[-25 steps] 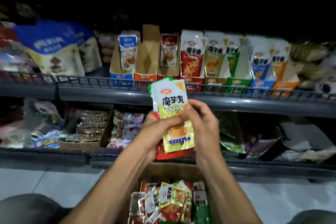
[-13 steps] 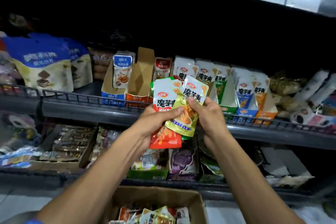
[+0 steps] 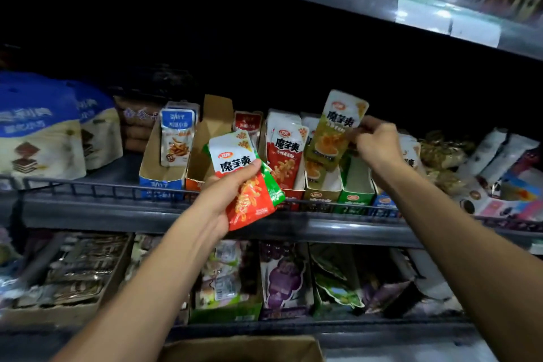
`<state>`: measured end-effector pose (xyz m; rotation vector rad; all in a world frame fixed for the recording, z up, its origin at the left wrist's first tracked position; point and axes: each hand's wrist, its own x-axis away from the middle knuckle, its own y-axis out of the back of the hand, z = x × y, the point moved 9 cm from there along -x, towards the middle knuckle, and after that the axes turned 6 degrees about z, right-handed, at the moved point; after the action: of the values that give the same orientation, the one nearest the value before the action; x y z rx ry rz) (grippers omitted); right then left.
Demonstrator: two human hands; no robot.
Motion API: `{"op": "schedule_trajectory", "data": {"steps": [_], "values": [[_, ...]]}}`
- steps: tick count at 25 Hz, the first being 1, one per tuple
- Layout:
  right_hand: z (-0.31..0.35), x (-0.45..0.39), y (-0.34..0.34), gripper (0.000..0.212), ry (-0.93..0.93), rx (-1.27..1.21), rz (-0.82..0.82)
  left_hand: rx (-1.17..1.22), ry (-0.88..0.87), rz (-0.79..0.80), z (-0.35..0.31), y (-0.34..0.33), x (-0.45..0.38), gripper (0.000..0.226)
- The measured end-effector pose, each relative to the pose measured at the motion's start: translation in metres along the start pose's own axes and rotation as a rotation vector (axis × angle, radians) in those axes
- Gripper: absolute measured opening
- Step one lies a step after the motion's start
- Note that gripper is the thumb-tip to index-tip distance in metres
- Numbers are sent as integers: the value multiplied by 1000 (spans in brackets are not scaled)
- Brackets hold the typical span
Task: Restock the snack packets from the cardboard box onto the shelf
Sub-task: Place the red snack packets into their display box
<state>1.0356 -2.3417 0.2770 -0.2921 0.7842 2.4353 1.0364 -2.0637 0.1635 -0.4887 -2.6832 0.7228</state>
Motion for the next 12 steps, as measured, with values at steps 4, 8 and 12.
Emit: {"op": "schedule_trajectory", "data": {"steps": [4,8,12], "values": [[-16,0,-32,32,25,216,93,10,27,4,7,1,-3,49],[-33,6,-37,23,1,258,26,9,15,26,9,-3,-2,41],[0,49,-23,30,-23,99,-156,10,6,46,12,-11,-1,35]]}}
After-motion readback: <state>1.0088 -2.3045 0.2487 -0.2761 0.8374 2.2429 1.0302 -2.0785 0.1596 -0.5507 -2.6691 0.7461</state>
